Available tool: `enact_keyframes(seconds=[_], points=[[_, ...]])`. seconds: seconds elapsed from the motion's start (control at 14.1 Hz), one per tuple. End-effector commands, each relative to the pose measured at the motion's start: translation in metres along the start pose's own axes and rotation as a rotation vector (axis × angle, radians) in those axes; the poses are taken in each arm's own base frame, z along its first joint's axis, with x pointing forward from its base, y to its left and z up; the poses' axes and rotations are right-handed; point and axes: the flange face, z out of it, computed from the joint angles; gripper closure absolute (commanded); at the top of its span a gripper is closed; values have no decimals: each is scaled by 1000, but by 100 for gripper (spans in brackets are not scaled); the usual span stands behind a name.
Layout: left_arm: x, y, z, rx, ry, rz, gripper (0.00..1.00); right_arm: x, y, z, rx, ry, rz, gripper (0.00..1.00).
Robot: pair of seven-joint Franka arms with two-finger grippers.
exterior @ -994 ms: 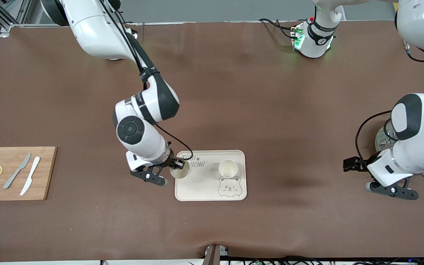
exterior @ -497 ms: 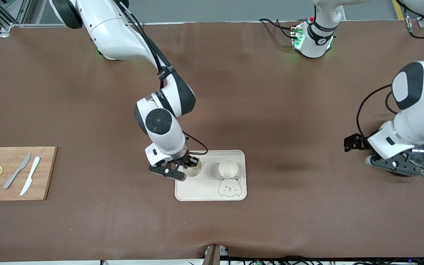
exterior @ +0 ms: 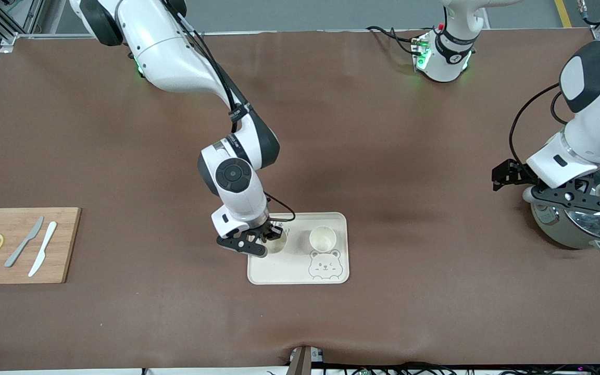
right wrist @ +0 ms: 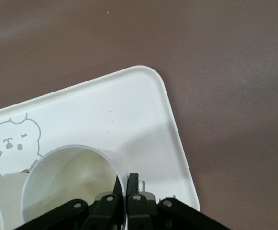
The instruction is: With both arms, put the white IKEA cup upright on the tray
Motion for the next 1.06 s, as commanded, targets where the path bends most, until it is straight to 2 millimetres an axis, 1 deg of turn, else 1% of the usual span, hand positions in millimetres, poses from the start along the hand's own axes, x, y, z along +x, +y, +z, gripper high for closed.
enact_keyframes(seconds=[0.0,0.14,0.21,0.43,0.57,0.71,0.85,0.92,0.99], points=[[-16,3,-8,-5,15,-3,0,-4,-4,6,3,28,3,100],[-16,13,-11,-6,19,9,0,-6,-6,11,13,37,0,100],[-19,11,-17,-3,25,1,0,-9,-8,14,13,38,-5,100],[-28,21,-24,-7,32,10,0,-11,-8,24,-2,51,-25,100],[-29,17,-25,-15,34,-6,0,-11,-7,25,-9,56,-34,100],[-27,22,-23,-21,32,-29,0,-12,-7,28,-24,66,-51,100],[-29,27,-28,-22,37,-64,0,-12,-7,28,-27,68,-56,100],[-31,41,-35,-25,40,-81,0,-11,-6,29,-27,67,-54,100],[-30,57,-35,-25,35,-103,0,-11,-6,28,-26,68,-53,100]])
